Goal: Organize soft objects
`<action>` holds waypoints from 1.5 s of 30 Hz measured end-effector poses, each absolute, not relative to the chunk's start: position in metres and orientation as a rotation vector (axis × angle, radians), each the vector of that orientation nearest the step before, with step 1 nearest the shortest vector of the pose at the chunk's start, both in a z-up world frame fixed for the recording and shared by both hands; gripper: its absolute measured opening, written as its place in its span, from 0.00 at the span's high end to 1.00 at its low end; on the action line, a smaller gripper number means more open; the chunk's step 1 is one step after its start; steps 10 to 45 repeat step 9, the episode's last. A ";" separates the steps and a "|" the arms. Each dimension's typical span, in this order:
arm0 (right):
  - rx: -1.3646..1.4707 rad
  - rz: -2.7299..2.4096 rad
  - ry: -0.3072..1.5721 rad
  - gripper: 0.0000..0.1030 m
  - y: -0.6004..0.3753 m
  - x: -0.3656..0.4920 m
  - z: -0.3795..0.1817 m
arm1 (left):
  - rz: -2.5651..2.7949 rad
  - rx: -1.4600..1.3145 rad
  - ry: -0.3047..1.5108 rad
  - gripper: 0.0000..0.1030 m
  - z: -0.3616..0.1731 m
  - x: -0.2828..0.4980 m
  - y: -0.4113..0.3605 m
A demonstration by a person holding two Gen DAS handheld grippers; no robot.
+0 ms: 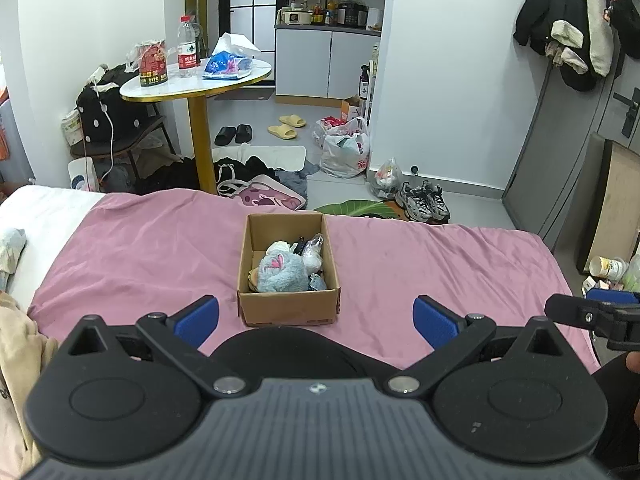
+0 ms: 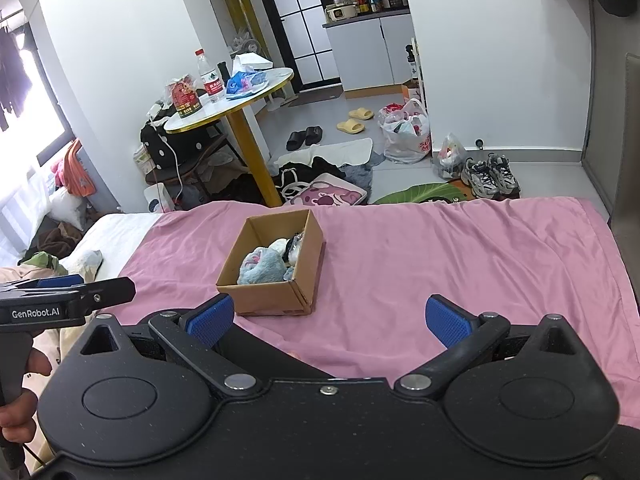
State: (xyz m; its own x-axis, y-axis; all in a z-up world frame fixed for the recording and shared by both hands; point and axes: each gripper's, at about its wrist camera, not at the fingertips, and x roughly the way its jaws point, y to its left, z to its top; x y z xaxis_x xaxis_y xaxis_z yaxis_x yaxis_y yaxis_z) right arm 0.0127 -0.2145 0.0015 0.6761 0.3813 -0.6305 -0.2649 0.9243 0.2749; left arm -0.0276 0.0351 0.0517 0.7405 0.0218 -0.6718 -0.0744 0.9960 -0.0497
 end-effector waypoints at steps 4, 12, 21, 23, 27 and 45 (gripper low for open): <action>0.168 0.359 0.753 0.00 -0.216 0.015 0.001 | 0.054 -0.079 0.727 0.01 0.050 -0.027 0.034; 0.167 0.355 0.760 0.00 -0.217 0.017 0.001 | 0.043 -0.072 0.702 0.01 0.050 -0.024 0.030; 0.167 0.355 0.760 0.00 -0.217 0.017 0.001 | 0.043 -0.072 0.702 0.01 0.050 -0.024 0.030; 0.167 0.355 0.760 0.00 -0.217 0.017 0.001 | 0.043 -0.072 0.702 0.01 0.050 -0.024 0.030; 0.167 0.355 0.760 0.00 -0.217 0.017 0.001 | 0.043 -0.072 0.702 0.01 0.050 -0.024 0.030; 0.167 0.355 0.760 0.00 -0.217 0.017 0.001 | 0.043 -0.072 0.702 0.01 0.050 -0.024 0.030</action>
